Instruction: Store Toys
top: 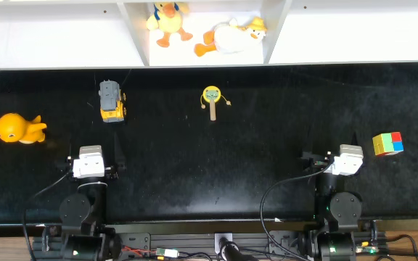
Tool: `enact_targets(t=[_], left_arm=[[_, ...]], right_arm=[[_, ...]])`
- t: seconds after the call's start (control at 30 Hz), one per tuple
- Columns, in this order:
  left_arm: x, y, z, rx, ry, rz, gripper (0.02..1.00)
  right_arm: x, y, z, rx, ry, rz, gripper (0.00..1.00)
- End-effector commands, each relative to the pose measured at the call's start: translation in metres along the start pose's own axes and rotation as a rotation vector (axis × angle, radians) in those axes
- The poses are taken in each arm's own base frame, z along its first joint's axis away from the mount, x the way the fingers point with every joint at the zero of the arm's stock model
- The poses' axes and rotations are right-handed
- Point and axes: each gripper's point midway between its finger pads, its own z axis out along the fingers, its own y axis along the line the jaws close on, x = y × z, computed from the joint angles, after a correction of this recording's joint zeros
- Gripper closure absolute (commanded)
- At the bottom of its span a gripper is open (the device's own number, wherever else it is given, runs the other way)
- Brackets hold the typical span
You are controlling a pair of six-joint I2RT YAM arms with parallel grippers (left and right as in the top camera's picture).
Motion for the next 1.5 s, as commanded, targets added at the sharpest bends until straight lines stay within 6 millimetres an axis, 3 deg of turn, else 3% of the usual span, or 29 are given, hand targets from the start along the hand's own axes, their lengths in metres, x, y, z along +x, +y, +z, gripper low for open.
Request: enact_targets(t=[0.03, 1.2, 1.37, 1.5], left_arm=[[-0.0009, 0.0013, -0.0004, -0.009, -0.009, 0.013, 0.02], [-0.0005, 0.0006, -0.0004, -0.005, -0.008, 0.011, 0.02], [-0.0038, -0.0001, -0.0005, 0.002, -0.021, -0.112, 0.02], [-0.0007, 0.0047, -0.0004, -0.025, -0.009, -0.113, 0.02]], right_arm=[[0.0026, 0.0006, 0.0, -0.001, -0.003, 0.001, 0.007], [0.0026, 0.0006, 0.0, -0.001, -0.003, 0.001, 0.007], [0.0026, 0.0006, 0.0, -0.001, -0.003, 0.001, 0.005], [0.0026, 0.0006, 0.0, -0.001, -0.003, 0.001, 0.005]])
